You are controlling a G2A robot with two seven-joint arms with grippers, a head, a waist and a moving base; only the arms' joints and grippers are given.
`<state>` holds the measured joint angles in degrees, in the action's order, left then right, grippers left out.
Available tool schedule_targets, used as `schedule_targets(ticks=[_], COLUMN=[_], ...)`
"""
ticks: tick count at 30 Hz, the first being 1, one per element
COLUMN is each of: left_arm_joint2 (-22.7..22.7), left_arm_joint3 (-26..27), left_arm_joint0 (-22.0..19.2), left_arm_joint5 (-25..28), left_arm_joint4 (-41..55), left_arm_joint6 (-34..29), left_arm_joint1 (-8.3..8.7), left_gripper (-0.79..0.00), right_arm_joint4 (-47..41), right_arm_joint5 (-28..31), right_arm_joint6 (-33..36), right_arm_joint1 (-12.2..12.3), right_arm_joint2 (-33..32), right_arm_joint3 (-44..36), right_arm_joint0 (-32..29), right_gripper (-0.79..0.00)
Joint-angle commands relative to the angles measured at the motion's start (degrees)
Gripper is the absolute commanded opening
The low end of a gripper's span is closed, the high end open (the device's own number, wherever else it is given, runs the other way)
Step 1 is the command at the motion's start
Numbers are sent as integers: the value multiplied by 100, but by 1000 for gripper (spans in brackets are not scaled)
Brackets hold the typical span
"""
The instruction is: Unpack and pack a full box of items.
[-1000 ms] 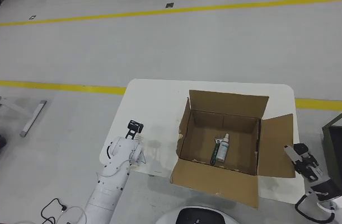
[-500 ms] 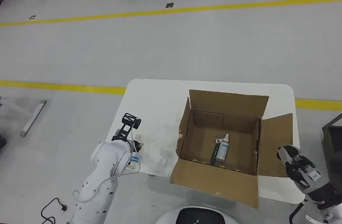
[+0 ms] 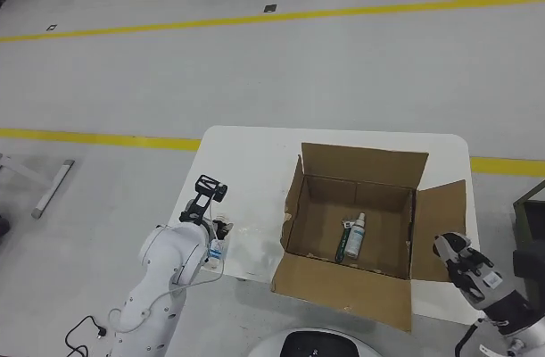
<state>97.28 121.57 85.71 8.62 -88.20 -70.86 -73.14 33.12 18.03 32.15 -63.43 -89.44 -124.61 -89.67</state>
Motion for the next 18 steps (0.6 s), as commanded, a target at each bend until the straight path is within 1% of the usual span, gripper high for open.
schedule_targets(ticks=[1, 2, 3, 6, 8, 11, 14, 15, 18], left_arm_joint2=[0, 0, 0, 0, 0, 0, 0, 0, 0], left_arm_joint3=[0, 0, 0, 0, 0, 0, 0, 0, 0], left_arm_joint0=[0, 0, 0, 0, 0, 0, 0, 0, 0], left_arm_joint5=[0, 0, 0, 0, 0, 0, 0, 0, 0], left_arm_joint4=[0, 0, 0, 0, 0, 0, 0, 0, 0], left_arm_joint6=[0, 0, 0, 0, 0, 0, 0, 0, 0], left_arm_joint1=[0, 0, 0, 0, 0, 0, 0, 0, 0], left_gripper=[0, 0, 0, 0, 0, 0, 0, 0, 0], right_arm_joint4=[135, 268, 334, 625, 913, 1024, 1142, 1155, 1155], right_arm_joint5=[-357, -752, -968, -1976, -2642, -3398, -3912, -3996, -3996], right_arm_joint6=[210, 357, 418, 665, 710, 621, 429, 391, 391], right_arm_joint1=[-9, -25, -38, -128, -213, -375, -533, -564, -564], right_arm_joint2=[214, 440, 579, 1355, 1891, 2618, 3146, 3238, 3238], right_arm_joint3=[-38, -40, -21, 255, 569, 1263, 1944, 2060, 2060], right_arm_joint0=[135, 320, 430, 1076, 1584, 2282, 2836, 2923, 2923], right_gripper=[-785, -785, -785, -785, -785, -785, -785, -785, -785])
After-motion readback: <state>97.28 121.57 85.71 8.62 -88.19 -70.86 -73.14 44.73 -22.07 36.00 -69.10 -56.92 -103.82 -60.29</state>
